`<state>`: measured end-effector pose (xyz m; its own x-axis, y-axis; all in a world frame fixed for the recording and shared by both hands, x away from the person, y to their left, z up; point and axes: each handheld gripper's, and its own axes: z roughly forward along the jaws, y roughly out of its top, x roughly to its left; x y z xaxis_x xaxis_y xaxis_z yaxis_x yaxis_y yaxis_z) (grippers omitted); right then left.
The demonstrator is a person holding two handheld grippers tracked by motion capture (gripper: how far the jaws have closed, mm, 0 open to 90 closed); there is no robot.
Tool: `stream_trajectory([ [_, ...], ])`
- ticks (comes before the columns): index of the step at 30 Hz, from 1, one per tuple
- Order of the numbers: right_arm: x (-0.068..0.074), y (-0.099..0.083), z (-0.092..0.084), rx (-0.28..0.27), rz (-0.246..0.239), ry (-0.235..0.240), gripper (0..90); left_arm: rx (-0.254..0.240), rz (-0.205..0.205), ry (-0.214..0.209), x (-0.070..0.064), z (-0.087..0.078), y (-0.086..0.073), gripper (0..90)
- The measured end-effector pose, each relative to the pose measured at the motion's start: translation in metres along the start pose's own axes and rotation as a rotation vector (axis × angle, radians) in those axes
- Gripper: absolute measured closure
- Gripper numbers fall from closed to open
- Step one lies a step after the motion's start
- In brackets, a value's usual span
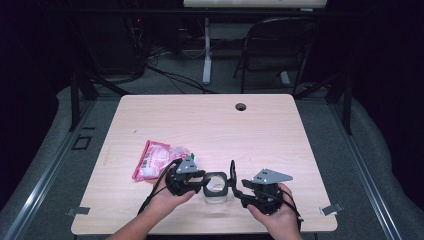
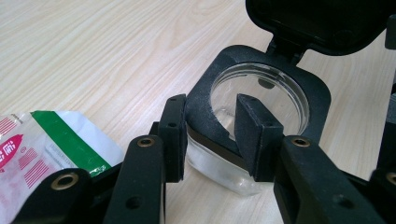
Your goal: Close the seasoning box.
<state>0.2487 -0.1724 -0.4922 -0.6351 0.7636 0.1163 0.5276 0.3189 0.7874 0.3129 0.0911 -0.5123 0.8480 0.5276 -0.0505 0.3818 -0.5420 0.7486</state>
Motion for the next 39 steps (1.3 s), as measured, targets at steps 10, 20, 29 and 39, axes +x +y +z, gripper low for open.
stream_trajectory([
  [10,0.007,-0.006,0.018,0.037,-0.017,-0.026,49.1,-0.001,-0.017,-0.001,0.0,0.001,0.001,65.6],
  [20,0.003,-0.007,0.021,0.003,0.007,-0.046,57.2,-0.019,-0.009,0.011,0.0,-0.001,0.0,64.4],
  [29,-0.007,-0.006,0.02,-0.02,0.031,-0.046,68.7,-0.03,0.009,0.005,-0.003,-0.003,-0.001,63.7],
  [39,-0.03,0.002,0.026,-0.047,0.097,-0.029,76.7,-0.046,0.009,0.022,-0.006,-0.015,-0.008,61.6],
])
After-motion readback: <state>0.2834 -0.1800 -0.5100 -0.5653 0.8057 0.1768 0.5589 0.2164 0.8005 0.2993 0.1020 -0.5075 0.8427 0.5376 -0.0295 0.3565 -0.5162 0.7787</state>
